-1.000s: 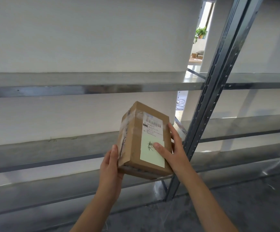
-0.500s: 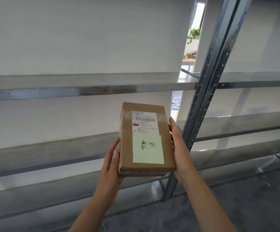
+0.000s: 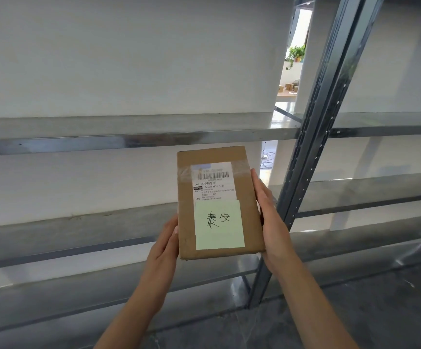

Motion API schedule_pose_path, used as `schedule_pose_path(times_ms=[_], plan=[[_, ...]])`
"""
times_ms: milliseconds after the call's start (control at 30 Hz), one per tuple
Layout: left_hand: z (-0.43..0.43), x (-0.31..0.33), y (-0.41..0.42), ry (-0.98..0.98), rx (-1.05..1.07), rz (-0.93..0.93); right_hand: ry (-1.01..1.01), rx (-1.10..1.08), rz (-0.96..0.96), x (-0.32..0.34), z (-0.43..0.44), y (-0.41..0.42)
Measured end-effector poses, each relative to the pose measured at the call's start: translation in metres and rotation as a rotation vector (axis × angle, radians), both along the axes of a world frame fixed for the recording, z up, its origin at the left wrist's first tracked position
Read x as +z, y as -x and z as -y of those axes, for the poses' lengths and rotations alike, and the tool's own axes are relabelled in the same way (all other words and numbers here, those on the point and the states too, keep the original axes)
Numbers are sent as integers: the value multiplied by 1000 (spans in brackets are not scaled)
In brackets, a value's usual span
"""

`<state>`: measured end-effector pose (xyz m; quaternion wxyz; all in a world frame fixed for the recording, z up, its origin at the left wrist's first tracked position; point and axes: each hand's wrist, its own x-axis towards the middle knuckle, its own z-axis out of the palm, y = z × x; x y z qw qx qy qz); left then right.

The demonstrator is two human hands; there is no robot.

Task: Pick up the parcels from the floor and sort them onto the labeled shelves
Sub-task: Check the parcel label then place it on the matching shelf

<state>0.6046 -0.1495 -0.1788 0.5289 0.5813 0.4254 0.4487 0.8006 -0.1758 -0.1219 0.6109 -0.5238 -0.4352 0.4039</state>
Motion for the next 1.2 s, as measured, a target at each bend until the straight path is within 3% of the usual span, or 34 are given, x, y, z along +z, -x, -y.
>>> schedule_pose_path(times_ms=[133,533,1200], plan=[[7,7,4,11,53,-19,-94,33,20,-4,6,10],[30,15,6,-139,145,131,-151,75,3,-3,11,15],[64,42,32,-189,215,284,-211,309,22,35,26,40]])
